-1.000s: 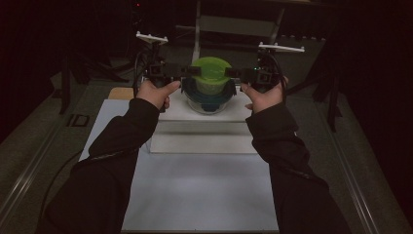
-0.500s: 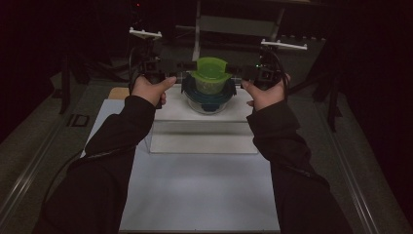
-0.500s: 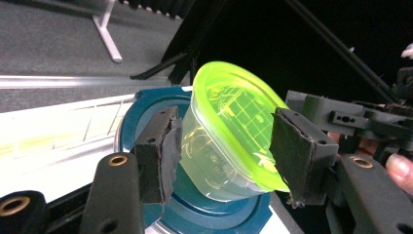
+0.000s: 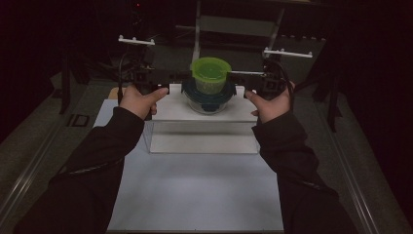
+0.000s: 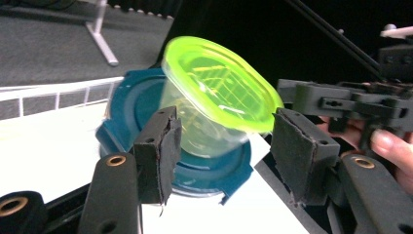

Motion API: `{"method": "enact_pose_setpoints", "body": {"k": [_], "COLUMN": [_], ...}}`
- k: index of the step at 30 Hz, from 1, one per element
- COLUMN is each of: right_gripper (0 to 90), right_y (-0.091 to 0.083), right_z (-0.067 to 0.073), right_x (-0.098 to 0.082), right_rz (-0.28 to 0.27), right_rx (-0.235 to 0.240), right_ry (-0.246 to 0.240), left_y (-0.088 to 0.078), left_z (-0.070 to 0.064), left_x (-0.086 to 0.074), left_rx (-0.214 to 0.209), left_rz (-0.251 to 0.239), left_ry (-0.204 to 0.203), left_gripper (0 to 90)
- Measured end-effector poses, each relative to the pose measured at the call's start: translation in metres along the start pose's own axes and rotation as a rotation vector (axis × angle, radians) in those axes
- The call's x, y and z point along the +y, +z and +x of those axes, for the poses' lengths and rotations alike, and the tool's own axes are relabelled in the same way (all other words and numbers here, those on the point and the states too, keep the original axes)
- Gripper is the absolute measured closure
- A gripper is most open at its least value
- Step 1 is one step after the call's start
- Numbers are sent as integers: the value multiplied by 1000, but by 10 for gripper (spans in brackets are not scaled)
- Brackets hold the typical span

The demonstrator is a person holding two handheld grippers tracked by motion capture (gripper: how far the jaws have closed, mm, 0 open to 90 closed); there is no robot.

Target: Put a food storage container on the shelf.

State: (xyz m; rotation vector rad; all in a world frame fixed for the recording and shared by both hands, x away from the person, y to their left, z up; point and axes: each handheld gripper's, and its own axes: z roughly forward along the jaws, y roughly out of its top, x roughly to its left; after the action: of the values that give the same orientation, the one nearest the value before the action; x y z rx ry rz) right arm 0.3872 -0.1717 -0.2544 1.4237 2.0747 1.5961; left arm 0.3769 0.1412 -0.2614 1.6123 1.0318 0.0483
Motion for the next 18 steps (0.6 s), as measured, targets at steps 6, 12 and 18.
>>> {"method": "enact_pose_setpoints", "body": {"k": [6,12,18], "right_gripper": [403,299,200], "right_y": [-8,-12,-11], "right_z": [6,9,5], "right_x": [-19,-38,-55], "right_rz": [12,23,41], "right_rx": [26,62,138], "right_ry": [-56,-113,-144], "left_y": [-8,-10,-9], "left_z": [-2,-3,-6], "left_x": [-18,-35,-55], "left_rx": [-50,-131,-140], "left_rz": [2,15,38], "left_ry": [52,63,137], "left_gripper": [366,250,139]}}
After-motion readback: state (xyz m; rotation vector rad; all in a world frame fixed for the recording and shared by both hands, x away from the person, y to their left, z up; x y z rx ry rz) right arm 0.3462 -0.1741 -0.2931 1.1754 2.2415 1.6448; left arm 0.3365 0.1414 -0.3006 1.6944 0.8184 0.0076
